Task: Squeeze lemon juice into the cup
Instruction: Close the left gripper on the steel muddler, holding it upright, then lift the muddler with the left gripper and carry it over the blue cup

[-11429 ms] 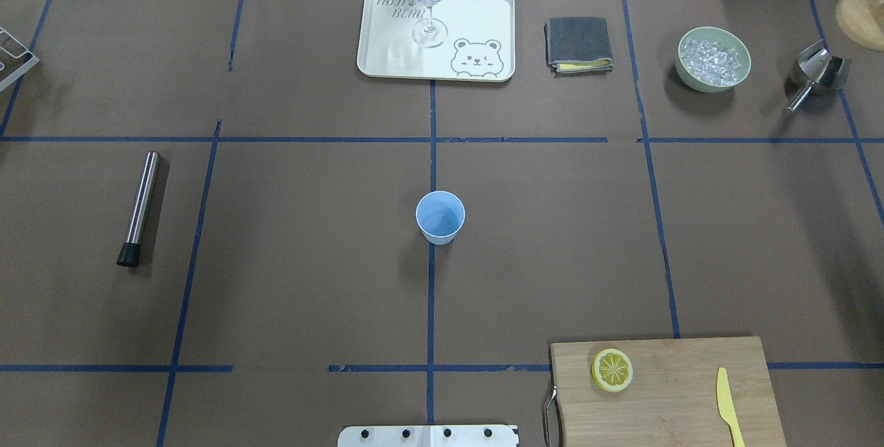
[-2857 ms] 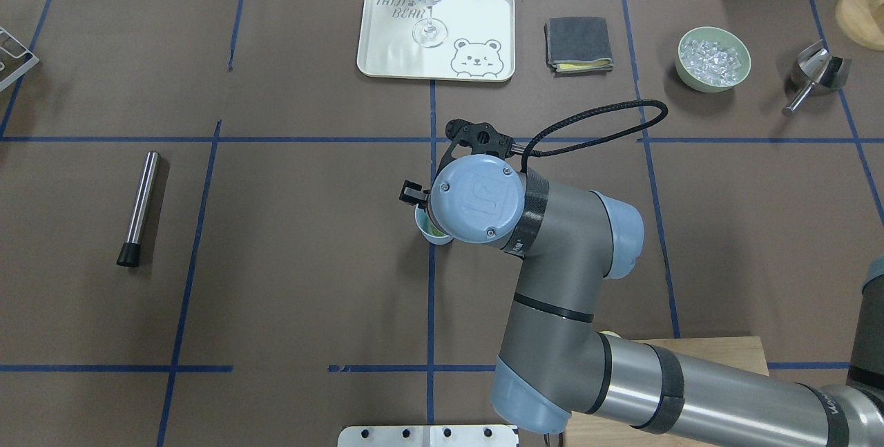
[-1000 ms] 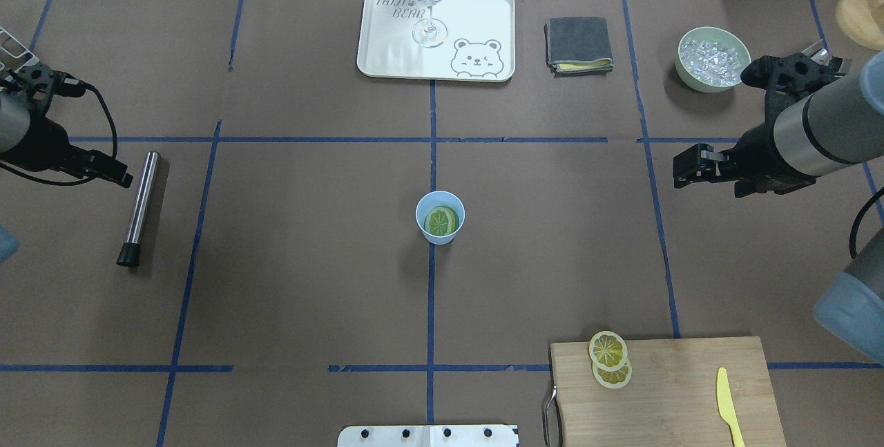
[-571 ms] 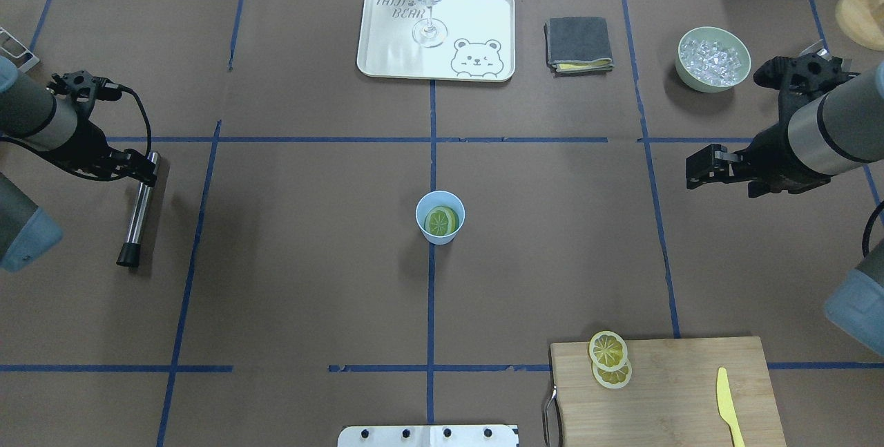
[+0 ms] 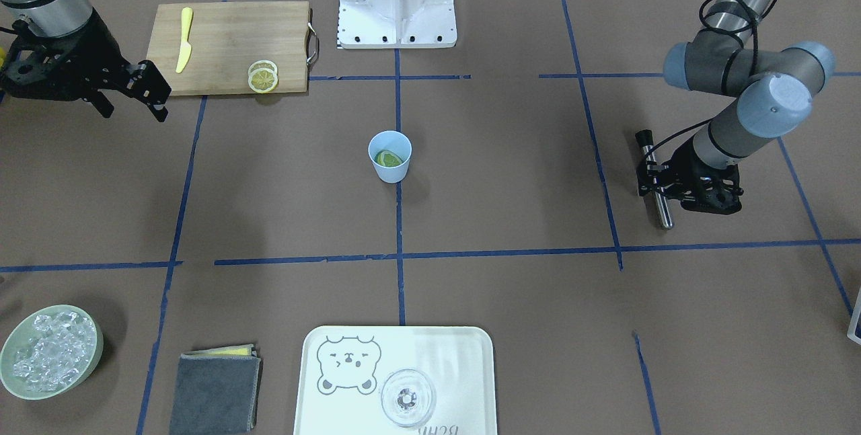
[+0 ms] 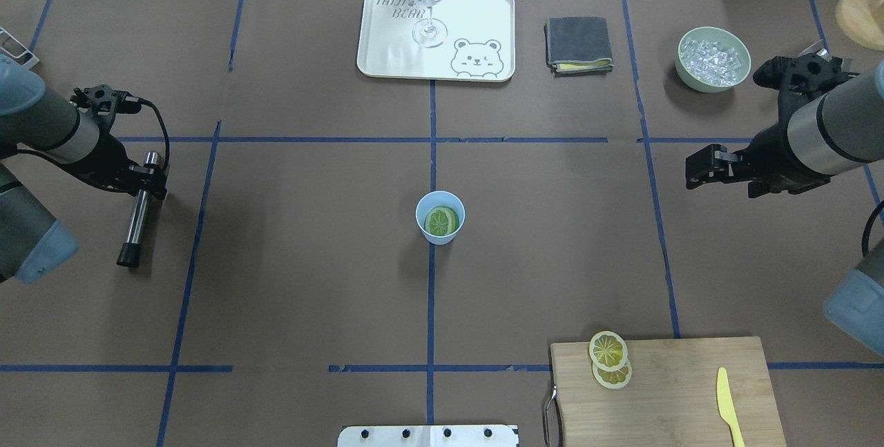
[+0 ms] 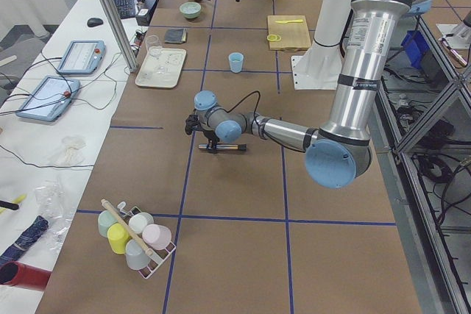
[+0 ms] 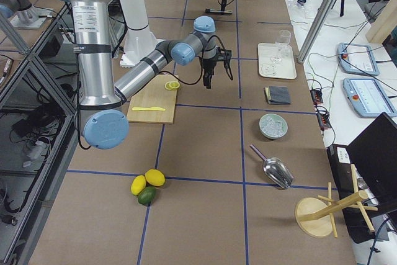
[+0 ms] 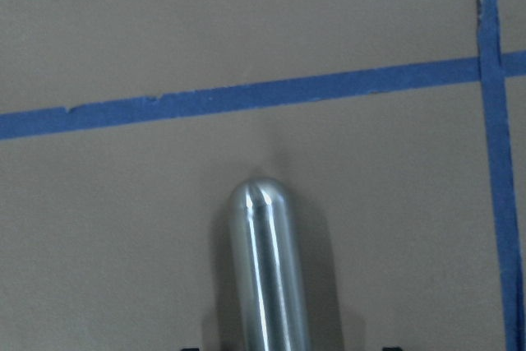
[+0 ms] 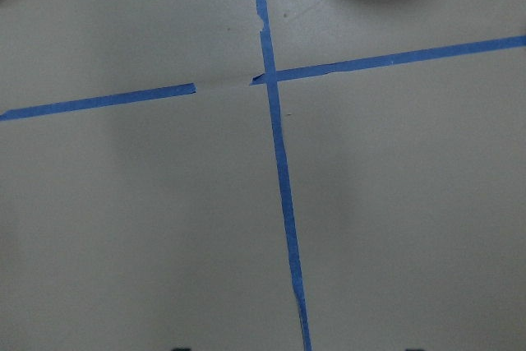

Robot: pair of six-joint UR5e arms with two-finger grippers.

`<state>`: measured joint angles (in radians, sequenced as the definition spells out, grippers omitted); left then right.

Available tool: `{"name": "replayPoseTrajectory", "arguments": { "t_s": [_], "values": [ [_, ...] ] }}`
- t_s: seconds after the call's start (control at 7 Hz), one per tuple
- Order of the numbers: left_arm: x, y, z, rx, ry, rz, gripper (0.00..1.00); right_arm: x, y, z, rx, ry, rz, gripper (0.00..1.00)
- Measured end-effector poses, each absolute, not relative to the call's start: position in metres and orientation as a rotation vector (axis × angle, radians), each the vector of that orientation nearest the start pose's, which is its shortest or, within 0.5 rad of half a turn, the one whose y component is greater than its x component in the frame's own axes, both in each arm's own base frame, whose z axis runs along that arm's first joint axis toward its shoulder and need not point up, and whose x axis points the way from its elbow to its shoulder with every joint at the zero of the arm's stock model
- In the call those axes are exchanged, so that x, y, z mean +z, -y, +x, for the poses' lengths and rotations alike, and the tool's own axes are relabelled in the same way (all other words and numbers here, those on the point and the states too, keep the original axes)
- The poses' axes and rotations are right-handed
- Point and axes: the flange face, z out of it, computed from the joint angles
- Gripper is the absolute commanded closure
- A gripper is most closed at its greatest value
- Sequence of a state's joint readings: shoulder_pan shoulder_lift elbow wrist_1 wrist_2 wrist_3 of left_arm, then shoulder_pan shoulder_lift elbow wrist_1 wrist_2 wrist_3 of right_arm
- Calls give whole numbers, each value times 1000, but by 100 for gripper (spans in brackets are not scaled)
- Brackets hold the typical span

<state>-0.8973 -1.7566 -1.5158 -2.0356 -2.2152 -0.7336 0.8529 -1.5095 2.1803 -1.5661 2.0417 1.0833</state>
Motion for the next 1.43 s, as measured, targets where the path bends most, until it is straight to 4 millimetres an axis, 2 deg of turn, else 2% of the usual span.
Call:
{"name": "replayPoseTrajectory", "arguments": {
  "t_s": [0.29,0.43,0.57,0.71,1.0,1.14,1.43],
  "values": [
    [532,508,310,141,-855,49,100,349,409,-240,190,802,56,9],
    [517,506,306,144,-866,76,100,349,409,-240,191,803,57,8],
    [493,501,300,149,-881,112,100,348,409,-240,192,806,58,8],
    [460,495,294,139,-902,152,100,346,410,-239,194,810,58,8],
    [374,477,291,36,-974,248,100,345,412,-234,201,818,56,8],
    [321,460,306,6,-1028,315,100,345,413,-233,202,819,55,8],
    [209,423,368,-15,-1109,572,100,346,415,-230,208,819,53,8]
  ]
}}
